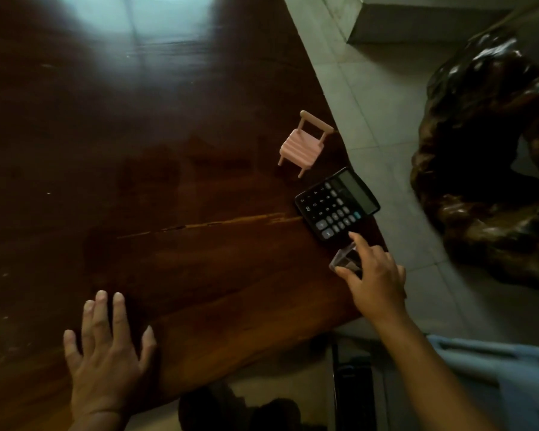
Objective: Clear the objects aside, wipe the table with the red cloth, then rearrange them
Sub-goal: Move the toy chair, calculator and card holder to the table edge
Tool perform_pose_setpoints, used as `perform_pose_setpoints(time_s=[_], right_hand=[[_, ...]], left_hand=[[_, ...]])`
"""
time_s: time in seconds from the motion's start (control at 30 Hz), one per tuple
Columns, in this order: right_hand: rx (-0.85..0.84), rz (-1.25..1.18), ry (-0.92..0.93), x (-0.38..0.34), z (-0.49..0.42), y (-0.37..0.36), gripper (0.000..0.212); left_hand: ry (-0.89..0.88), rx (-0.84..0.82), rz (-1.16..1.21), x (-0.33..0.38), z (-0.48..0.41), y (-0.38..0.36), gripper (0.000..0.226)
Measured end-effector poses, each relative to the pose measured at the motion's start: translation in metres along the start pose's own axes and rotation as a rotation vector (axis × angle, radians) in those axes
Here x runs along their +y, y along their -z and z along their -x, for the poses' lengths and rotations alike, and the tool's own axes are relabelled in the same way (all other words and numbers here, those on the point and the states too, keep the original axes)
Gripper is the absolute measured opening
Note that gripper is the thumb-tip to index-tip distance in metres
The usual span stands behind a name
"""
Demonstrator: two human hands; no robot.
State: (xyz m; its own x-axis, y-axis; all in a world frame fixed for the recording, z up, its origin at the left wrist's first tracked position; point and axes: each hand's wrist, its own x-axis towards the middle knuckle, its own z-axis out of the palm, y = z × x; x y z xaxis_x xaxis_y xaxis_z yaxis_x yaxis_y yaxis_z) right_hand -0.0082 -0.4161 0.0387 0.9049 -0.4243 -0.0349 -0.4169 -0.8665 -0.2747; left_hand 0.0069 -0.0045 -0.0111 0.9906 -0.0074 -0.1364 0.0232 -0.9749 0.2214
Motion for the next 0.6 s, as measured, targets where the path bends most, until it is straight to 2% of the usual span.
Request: perform_pose_setpoints(time_s=[0.3,0.5,0.6], right_hand=[[-0.015,0.055,-0.074,0.016,0.001,-0.021,0.073],[-0.032,0.124,-0.089,0.015,0.001,-0.017,0.093],[0.018,0.157,-0.058,0.000,0.008,0.003,0.097]], left_hand=[[-0.026,0.033,-0.032,-0.003,0.000,-0.007,0.078],[-0.008,0.013,-0.022,-0.006,-0.004,-0.007,0.080],[0.010,-0.027,-0.012,-0.004,-0.004,-0.002,0.079]])
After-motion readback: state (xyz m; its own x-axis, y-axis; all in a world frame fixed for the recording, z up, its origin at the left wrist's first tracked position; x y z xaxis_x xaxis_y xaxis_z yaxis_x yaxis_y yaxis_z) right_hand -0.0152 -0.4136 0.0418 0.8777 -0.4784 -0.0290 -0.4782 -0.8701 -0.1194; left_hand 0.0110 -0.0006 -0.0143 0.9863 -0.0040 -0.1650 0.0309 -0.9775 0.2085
